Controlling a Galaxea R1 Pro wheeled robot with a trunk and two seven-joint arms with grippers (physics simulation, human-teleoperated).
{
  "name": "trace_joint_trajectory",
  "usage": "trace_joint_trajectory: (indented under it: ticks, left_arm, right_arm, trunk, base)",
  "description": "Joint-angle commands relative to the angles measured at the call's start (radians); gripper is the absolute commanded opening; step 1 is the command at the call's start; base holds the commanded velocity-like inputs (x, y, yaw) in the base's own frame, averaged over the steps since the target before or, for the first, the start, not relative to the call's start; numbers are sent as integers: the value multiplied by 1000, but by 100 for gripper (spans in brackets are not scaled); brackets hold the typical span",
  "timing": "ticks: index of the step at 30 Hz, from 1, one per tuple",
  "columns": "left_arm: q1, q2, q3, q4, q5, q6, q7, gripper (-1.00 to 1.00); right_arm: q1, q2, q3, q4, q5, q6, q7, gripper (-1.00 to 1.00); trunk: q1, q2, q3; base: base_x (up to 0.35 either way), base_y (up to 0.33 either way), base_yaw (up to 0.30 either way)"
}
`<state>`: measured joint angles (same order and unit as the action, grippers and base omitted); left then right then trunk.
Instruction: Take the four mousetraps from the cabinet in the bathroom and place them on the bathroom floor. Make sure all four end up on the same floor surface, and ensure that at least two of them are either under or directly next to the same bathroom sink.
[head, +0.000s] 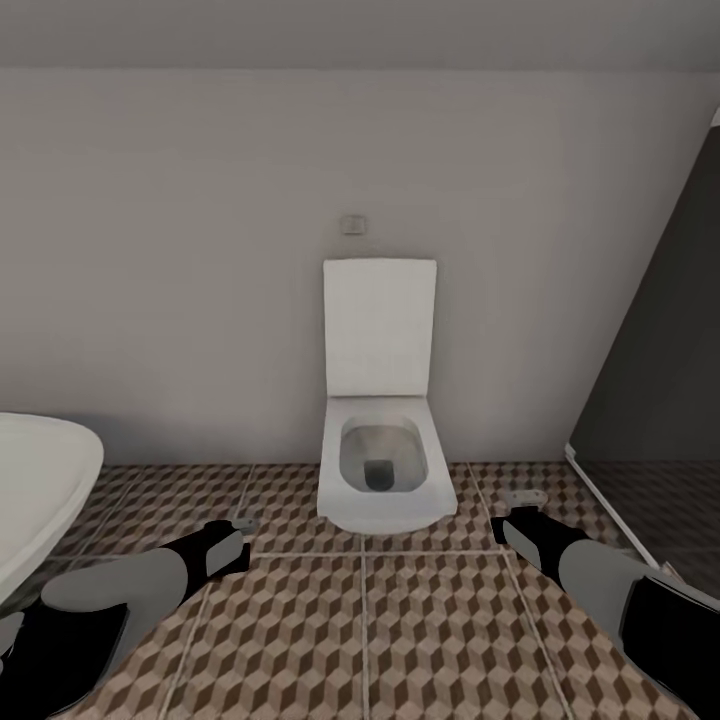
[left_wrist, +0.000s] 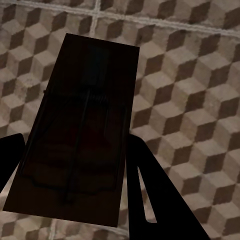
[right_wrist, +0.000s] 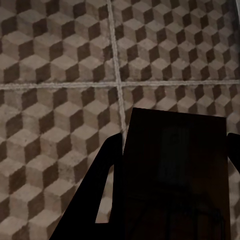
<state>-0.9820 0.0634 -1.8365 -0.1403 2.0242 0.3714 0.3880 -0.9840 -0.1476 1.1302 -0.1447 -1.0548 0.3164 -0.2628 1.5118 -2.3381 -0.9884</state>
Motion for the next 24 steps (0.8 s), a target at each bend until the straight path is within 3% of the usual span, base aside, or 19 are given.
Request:
trace_joint_trajectory:
  ticks: [1,21,24]
  left_arm:
    - [-1,1,-4,-4,4,1,6,-100]
    - [-1,1,-4,-3,4,0,6,-100]
    - [-1,1,-4,-2,4,0,6,-100]
  right_arm:
    - [0,-1,8,-4,-7,6,-7,-100]
    - [0,-1,8,-4,-7,6,-7,-100]
    - [0,-1,8,-4,-7,6,-7,-100]
  trunk:
    - [4,-8,-4]
    - [80,-148,-67]
    - [80,-148,-67]
  base:
    - [0,0,0]
    - [0,0,0]
    - [0,0,0]
